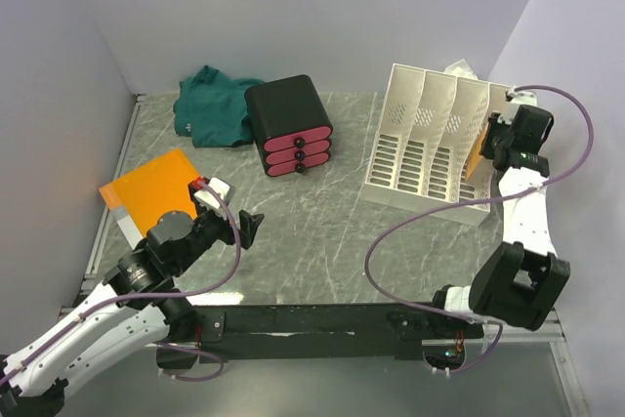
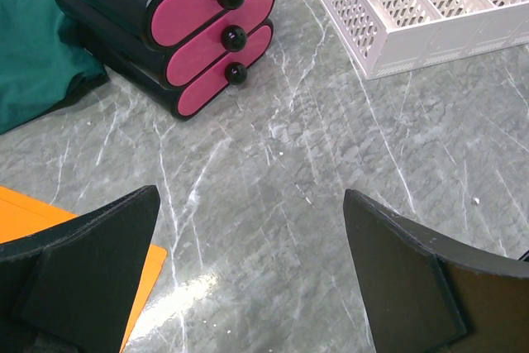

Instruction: Organize the desk

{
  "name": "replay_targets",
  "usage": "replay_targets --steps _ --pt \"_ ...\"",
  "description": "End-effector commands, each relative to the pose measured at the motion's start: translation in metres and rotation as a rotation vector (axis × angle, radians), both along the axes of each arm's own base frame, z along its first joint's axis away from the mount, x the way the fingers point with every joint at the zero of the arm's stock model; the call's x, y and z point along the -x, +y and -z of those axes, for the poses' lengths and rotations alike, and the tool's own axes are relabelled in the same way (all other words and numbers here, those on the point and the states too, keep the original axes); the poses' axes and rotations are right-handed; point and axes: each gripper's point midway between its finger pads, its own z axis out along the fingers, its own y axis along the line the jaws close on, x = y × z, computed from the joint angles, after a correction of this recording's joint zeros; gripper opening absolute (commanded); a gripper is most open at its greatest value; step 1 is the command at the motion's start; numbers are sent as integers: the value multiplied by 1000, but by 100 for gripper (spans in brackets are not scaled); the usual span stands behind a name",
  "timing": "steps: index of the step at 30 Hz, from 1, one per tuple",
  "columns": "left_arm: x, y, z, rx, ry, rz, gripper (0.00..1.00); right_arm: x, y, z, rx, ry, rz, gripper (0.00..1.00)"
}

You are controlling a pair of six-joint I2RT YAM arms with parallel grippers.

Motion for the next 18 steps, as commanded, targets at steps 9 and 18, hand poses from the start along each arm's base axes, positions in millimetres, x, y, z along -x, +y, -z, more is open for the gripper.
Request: replay_targets --steps 9,18 --pt "-3 6 -14 34 -39 -37 99 -25 30 27 -93 -41 -202 23" --pt "-1 4 -24 135 13 -59 99 17 38 -12 17 -90 -233 89"
